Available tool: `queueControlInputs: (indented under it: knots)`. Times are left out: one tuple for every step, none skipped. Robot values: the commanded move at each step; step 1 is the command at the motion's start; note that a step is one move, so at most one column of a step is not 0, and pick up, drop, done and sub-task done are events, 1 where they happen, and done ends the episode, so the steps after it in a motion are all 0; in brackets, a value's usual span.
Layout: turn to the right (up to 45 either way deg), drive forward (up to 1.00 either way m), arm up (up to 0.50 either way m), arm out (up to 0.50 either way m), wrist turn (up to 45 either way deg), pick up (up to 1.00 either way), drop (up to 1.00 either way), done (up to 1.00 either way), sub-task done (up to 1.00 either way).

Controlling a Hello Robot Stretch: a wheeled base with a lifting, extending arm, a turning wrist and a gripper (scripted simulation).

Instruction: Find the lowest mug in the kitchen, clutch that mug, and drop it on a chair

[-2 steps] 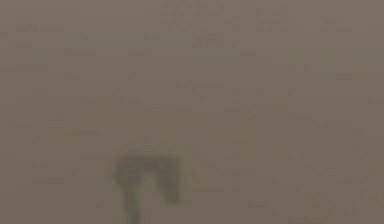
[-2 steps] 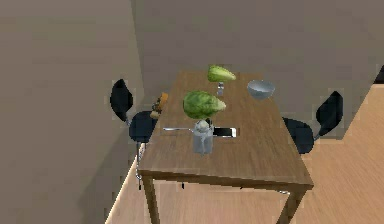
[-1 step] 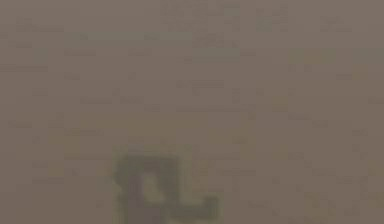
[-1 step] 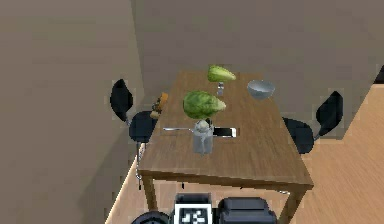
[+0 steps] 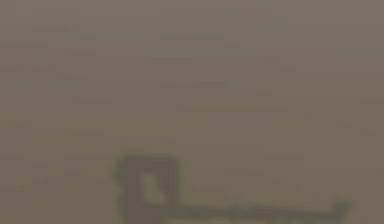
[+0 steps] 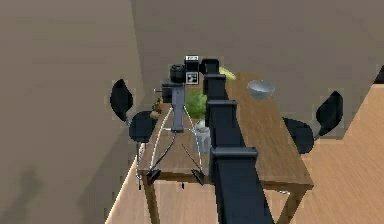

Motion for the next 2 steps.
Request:
queueControlInputs:
  knots:
    - [0.0,0.0,0.0,0.0,45.0,0.0,0.0,0.0,0.0]
    - [0.0,0.0,0.0,0.0,45.0,0.0,0.0,0.0,0.0]
